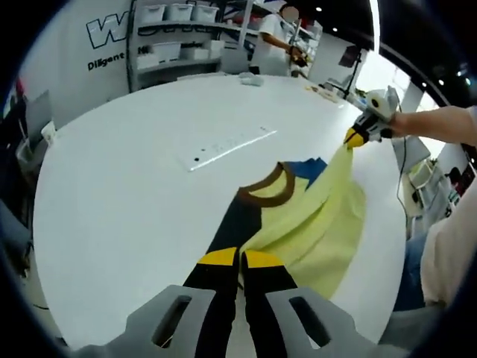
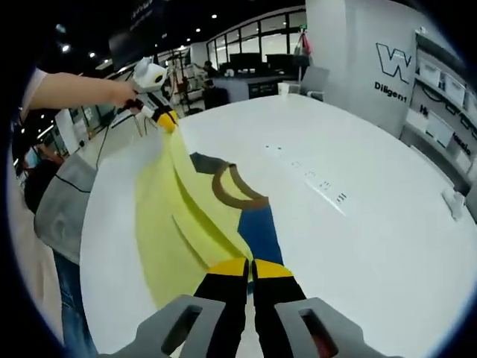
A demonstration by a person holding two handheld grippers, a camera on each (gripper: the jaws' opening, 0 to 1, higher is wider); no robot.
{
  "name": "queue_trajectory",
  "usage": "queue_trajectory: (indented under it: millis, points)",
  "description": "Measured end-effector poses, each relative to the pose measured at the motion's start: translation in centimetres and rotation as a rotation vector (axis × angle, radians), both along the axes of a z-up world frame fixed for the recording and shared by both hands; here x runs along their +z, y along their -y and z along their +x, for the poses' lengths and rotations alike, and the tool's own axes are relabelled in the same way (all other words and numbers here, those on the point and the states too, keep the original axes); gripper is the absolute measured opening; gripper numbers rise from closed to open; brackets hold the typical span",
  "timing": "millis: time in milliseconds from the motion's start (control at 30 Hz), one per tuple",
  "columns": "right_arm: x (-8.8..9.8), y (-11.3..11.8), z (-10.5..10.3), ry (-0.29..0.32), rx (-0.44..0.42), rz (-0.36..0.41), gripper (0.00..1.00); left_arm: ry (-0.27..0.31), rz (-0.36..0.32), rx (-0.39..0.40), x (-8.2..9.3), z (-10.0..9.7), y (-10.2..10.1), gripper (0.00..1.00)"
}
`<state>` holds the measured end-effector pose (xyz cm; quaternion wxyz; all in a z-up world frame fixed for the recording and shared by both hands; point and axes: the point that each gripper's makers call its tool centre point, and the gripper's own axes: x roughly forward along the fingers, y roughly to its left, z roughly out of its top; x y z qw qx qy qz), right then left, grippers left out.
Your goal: Fold the garment on the visible template until the final outline fits inside the template.
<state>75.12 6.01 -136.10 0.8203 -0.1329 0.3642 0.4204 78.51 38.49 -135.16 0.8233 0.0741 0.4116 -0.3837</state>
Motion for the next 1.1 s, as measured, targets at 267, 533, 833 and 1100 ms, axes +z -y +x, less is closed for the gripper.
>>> queue_trajectory:
  millis: [267,533,833,1100]
  points:
    - [-0.7,0.1,0.9,-0.024,-0.039,0.000,0.00,-0.029,-0.019,0.041,-0.6,1.0,-0.1,0.00]
    - [-1.5,0.2,1.4,-0.049,-0.065,-0.001,0.00,-0.064,-0.042,0.082,-1.3,1.8,0.0,0.01]
    - [-2.0,-0.1,2.7,-0.057,-0.108,0.005,0.00,-0.085,-0.048,0.115,-2.1,2.7,0.4,0.01]
    - [-2.6,0.3,3.3,-0.035,-0.158,-0.011,0.08,-0.077,-0.018,0.212,-2.7,3.6,-1.3,0.02]
